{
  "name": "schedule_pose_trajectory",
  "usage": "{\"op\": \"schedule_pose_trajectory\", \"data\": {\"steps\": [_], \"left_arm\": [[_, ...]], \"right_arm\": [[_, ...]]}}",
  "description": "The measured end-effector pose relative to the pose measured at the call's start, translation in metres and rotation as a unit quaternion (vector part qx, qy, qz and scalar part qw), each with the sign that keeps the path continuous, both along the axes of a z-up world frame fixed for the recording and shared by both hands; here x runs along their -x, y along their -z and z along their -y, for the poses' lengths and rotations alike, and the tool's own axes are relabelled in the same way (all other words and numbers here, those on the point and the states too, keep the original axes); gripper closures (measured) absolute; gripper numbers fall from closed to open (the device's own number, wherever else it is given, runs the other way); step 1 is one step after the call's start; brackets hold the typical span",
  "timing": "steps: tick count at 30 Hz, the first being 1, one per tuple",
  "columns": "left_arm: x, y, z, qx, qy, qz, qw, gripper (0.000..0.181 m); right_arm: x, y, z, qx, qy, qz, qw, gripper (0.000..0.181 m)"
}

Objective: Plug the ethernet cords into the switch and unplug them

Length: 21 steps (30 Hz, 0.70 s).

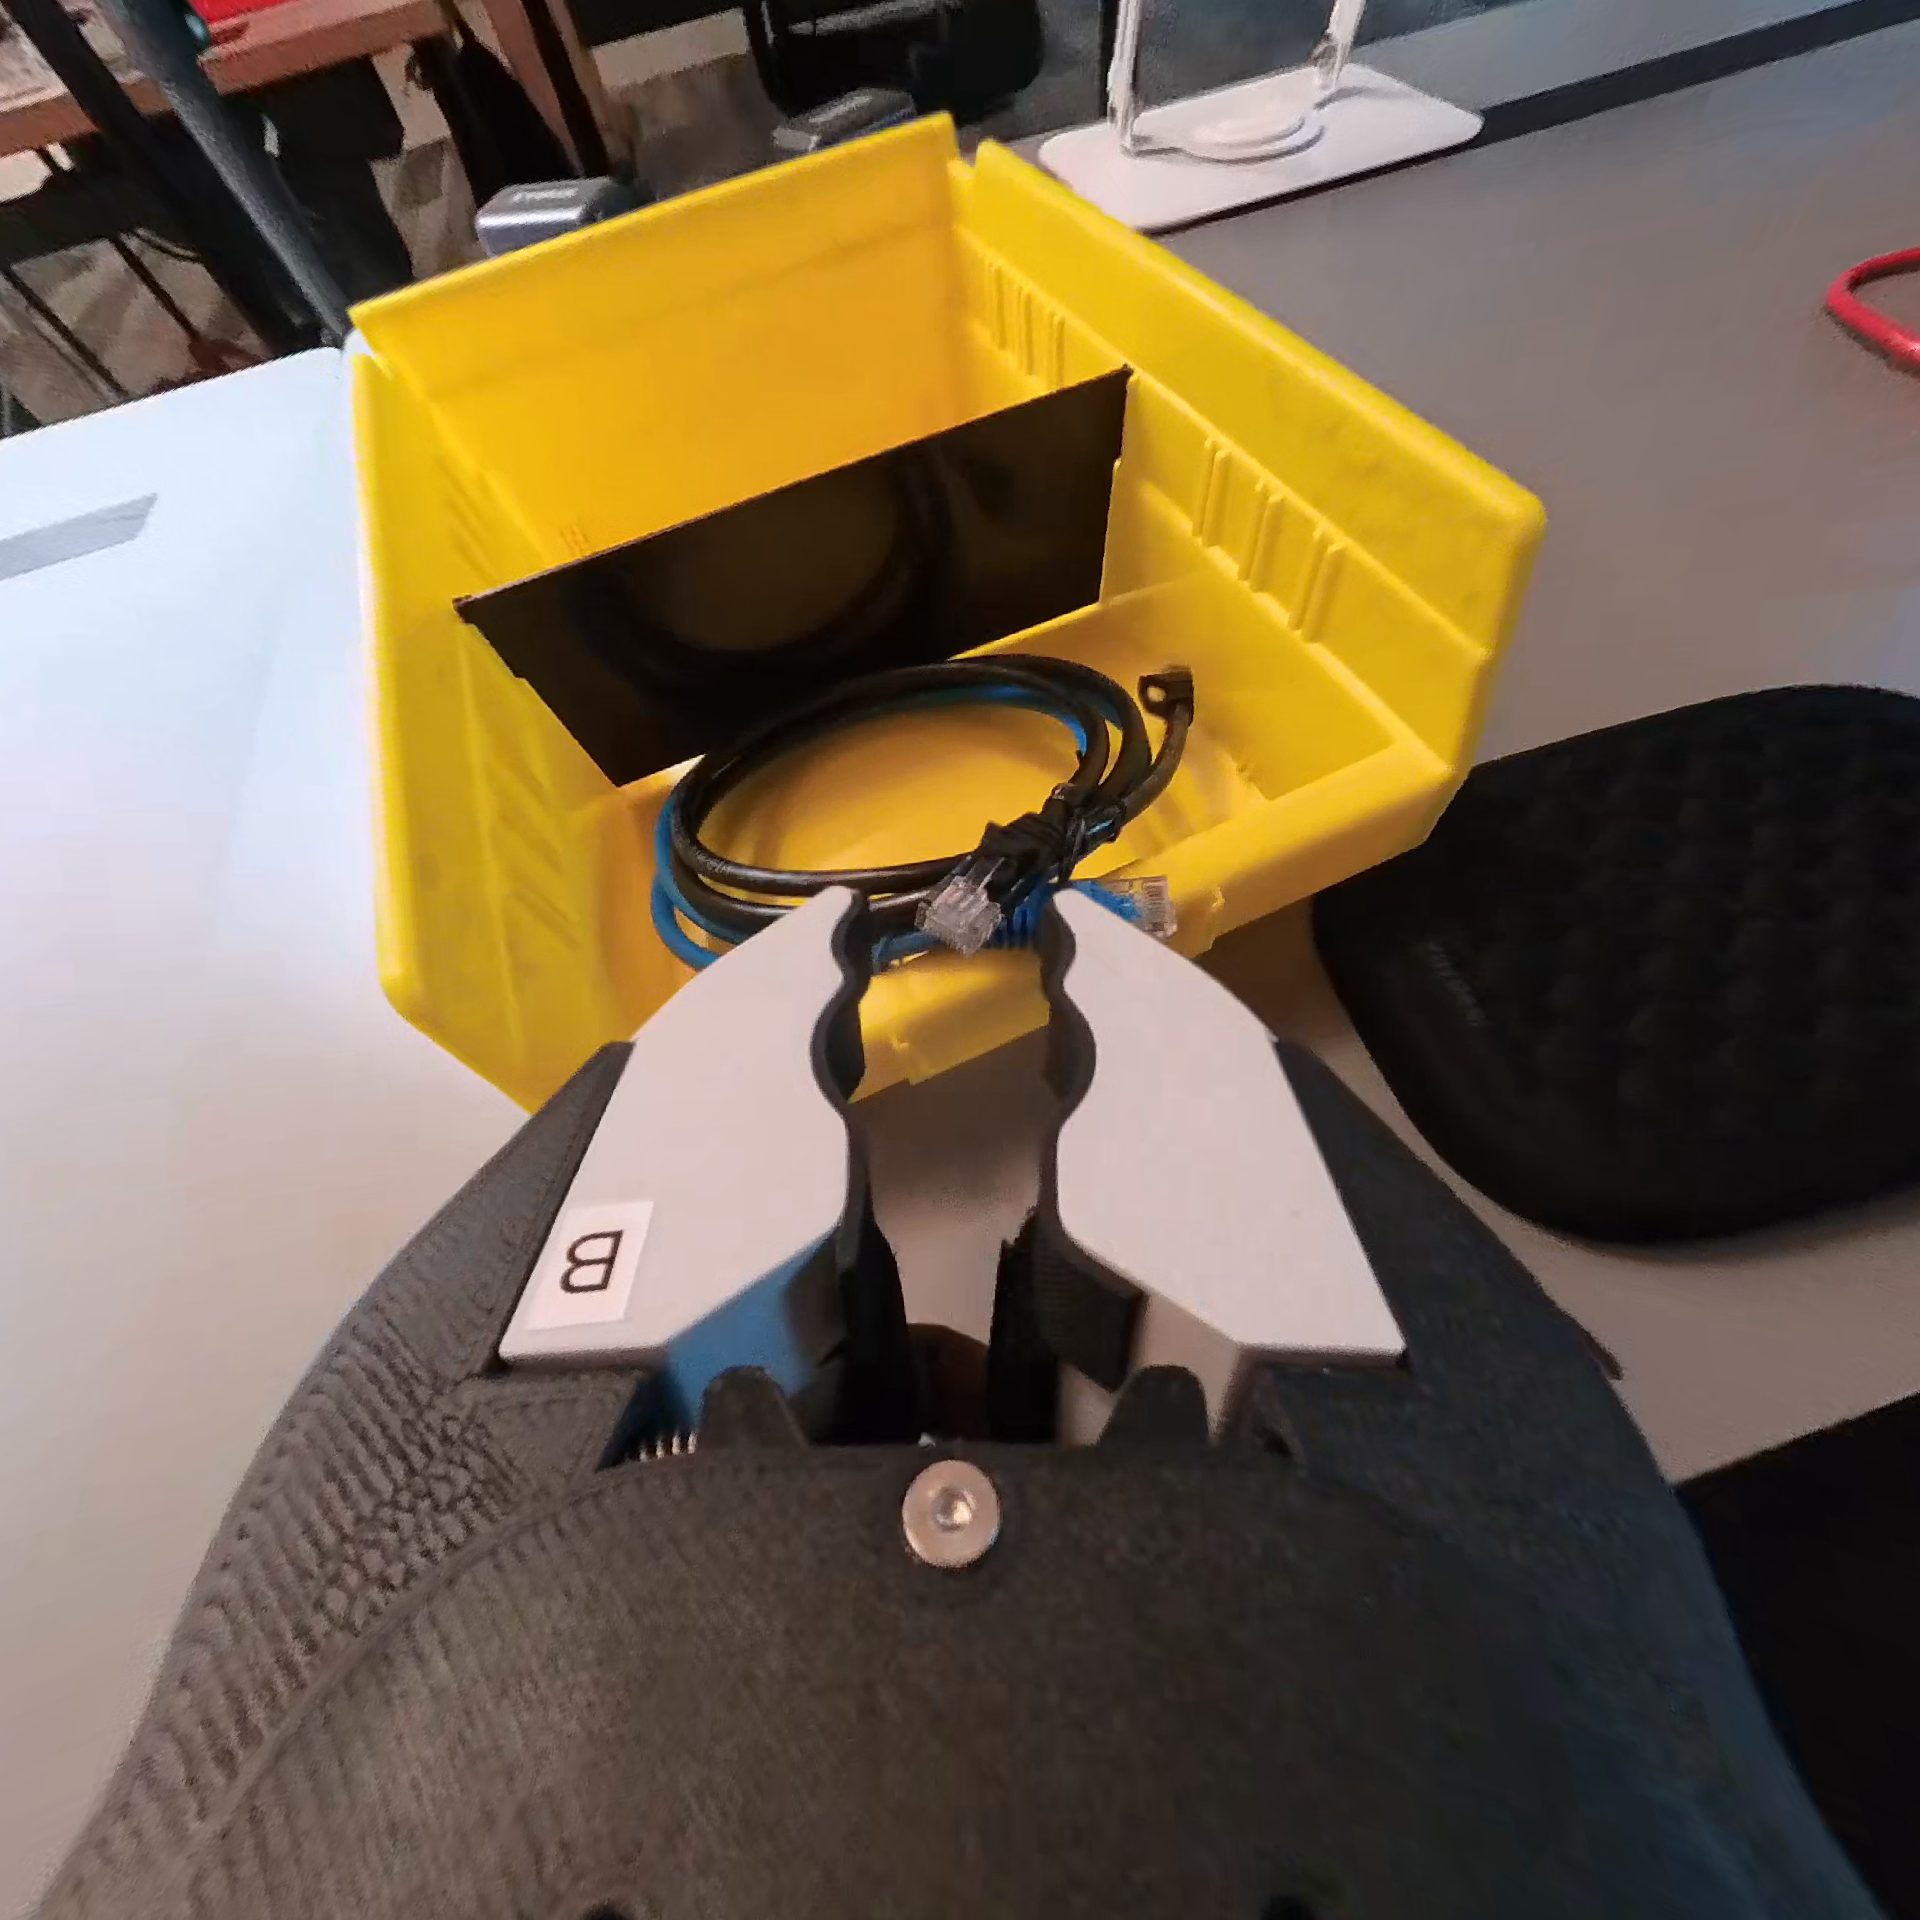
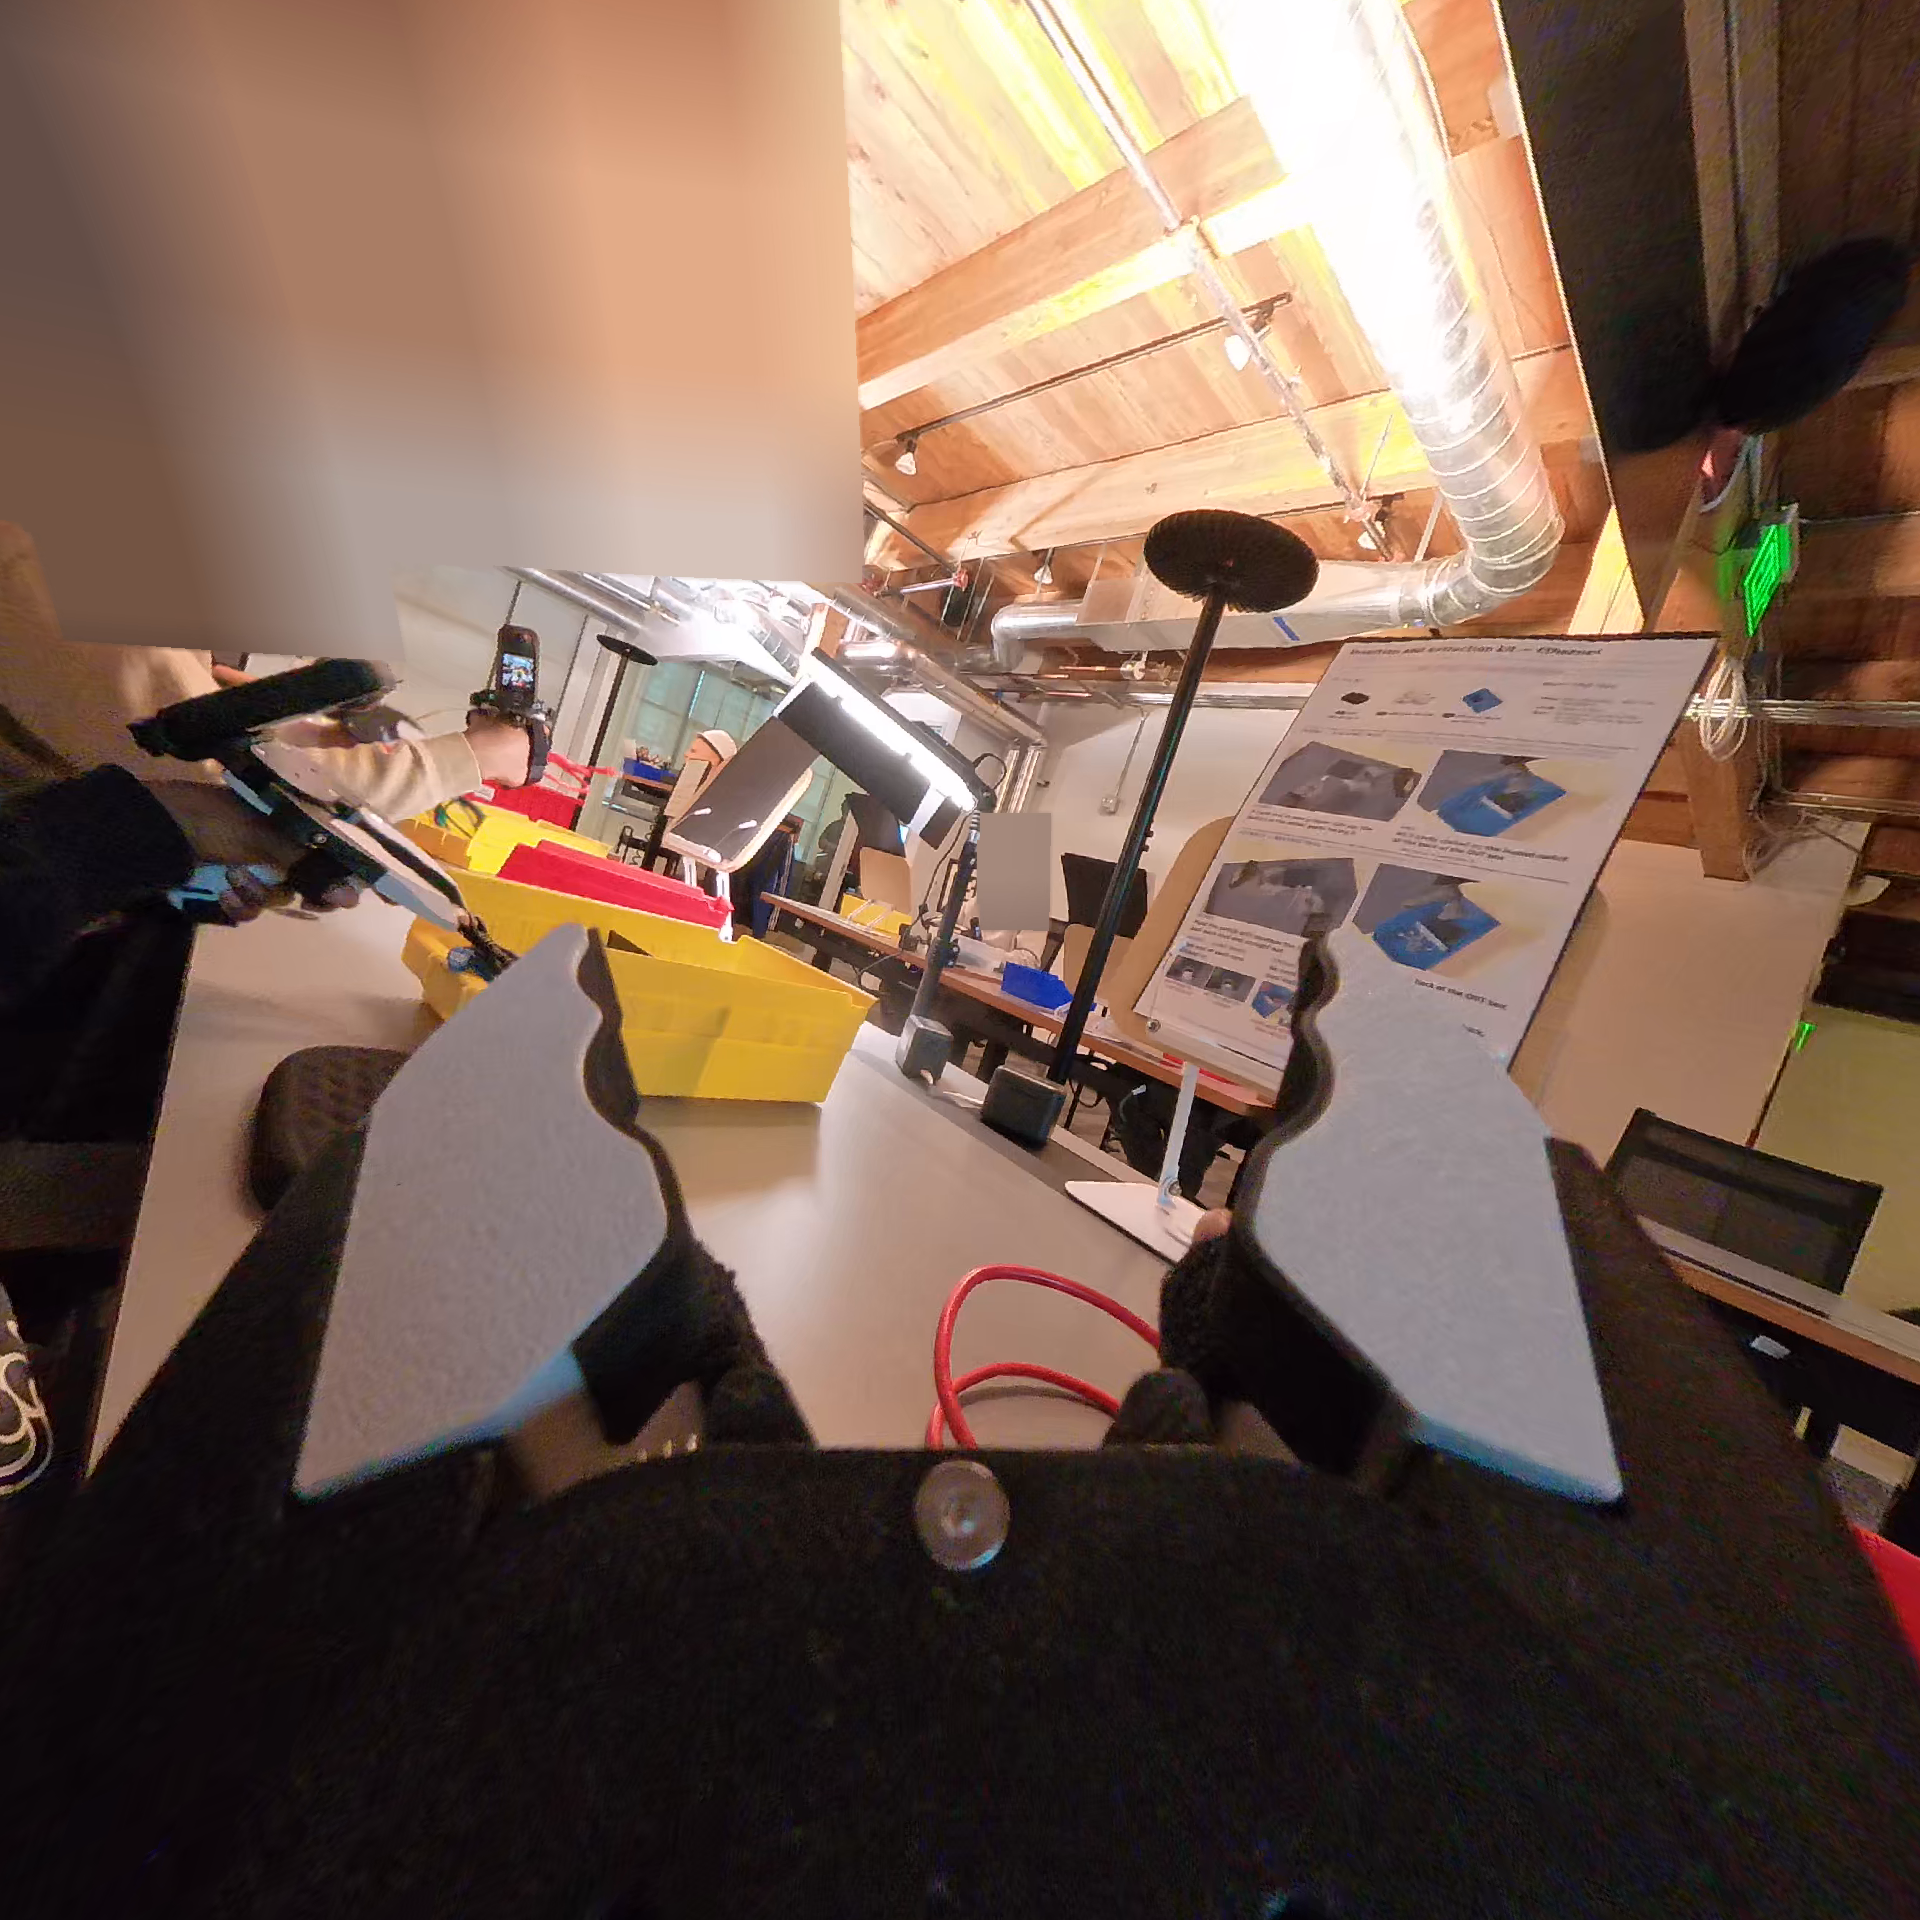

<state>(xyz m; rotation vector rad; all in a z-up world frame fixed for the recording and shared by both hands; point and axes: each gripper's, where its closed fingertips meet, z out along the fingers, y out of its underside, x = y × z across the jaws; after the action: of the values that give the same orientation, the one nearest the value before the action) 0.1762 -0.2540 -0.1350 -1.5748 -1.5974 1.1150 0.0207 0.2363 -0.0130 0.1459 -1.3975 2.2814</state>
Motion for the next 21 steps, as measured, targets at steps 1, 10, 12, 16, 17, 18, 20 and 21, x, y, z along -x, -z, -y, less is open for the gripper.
{"op": "schedule_pose_trajectory", "data": {"steps": [1,10,12,16,17,18,20,21], "left_arm": [[0.002,0.000,-0.001,-0.008,0.007,-0.012,1.000,0.150],[0.014,-0.029,-0.014,-0.051,0.048,-0.121,0.990,0.170],[0.016,-0.037,-0.018,-0.048,0.051,-0.138,0.988,0.170],[0.019,-0.054,-0.026,-0.036,0.058,-0.174,0.982,0.170],[0.020,-0.062,-0.030,-0.032,0.063,-0.193,0.979,0.171],[0.019,-0.070,-0.033,-0.029,0.066,-0.214,0.974,0.176],[0.018,-0.087,-0.036,-0.016,0.059,-0.251,0.966,0.177],[0.017,-0.093,-0.037,-0.005,0.054,-0.262,0.964,0.177]], "right_arm": [[0.000,0.001,0.001,-0.003,0.000,-0.001,1.000,0.060],[-0.001,0.012,0.012,-0.043,0.014,-0.017,0.999,0.062],[0.000,0.015,0.014,-0.047,0.014,-0.016,0.999,0.063],[-0.001,0.018,0.017,-0.060,0.016,-0.021,0.998,0.064],[-0.002,0.019,0.018,-0.064,0.018,-0.024,0.998,0.064],[-0.002,0.020,0.019,-0.067,0.019,-0.027,0.997,0.065],[-0.003,0.022,0.021,-0.073,0.018,-0.030,0.997,0.066],[-0.004,0.023,0.022,-0.075,0.017,-0.031,0.997,0.066]]}}
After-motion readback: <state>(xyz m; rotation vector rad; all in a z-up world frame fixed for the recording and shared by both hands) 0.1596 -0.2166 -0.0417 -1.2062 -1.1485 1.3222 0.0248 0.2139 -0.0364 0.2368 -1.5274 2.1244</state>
